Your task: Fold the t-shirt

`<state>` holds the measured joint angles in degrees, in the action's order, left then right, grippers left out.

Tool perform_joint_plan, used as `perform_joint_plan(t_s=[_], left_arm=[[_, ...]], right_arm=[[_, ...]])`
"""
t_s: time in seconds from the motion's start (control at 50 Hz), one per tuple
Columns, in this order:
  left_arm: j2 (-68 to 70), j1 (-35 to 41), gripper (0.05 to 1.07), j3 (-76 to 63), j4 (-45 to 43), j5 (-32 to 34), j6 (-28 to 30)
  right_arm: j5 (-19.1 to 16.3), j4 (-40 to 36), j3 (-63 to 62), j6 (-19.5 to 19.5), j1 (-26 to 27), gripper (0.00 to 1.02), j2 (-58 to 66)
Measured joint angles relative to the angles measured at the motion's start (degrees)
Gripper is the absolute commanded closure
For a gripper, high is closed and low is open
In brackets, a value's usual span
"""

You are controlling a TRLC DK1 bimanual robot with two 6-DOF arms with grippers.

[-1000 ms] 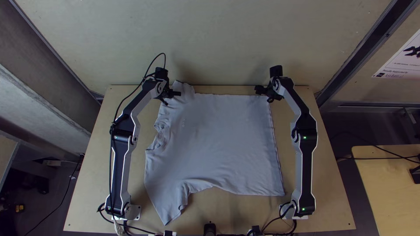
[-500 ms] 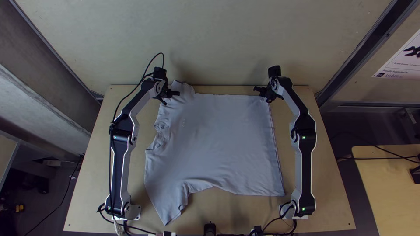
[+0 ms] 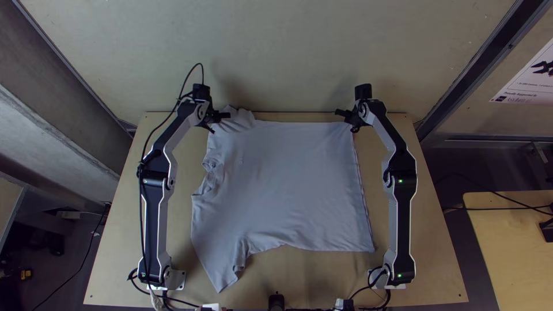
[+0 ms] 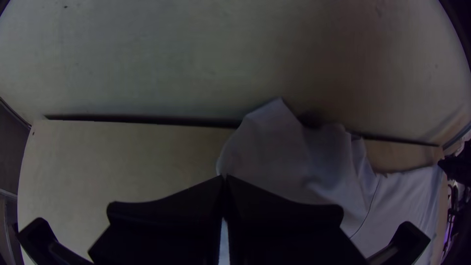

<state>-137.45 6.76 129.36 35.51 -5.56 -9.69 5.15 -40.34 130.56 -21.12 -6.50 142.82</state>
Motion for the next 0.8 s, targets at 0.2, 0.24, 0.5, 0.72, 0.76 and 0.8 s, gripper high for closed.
perform_joint_plan(t_s=[0.2,0.24,0.5,0.72,0.76,0.8], left_arm=[[0.2,-1.2,1.05,0.9,-2.1,0.2,0.0],[0.4,-1.4,1.05,1.1,-2.3,0.4,0.0],[4.6,-1.5,1.05,1.3,2.5,2.8,-0.2],[9.7,-1.5,1.05,0.6,7.5,5.8,-0.4],[11.0,-1.5,1.05,0.1,8.2,6.0,-0.4],[12.1,-1.5,1.05,-0.4,8.7,6.1,-0.4]], right_arm=[[0.0,3.9,2.2,1.2,0.4,1.00,0.0],[0.0,4.2,2.8,1.5,0.5,1.00,0.0],[0.0,2.7,3.0,2.6,0.7,1.00,-2.0],[0.0,-0.7,1.3,3.4,1.4,1.00,-5.0],[0.0,-1.6,0.7,3.4,1.4,1.00,-5.5],[0.0,-2.5,0.3,3.4,1.4,1.00,-6.1]])
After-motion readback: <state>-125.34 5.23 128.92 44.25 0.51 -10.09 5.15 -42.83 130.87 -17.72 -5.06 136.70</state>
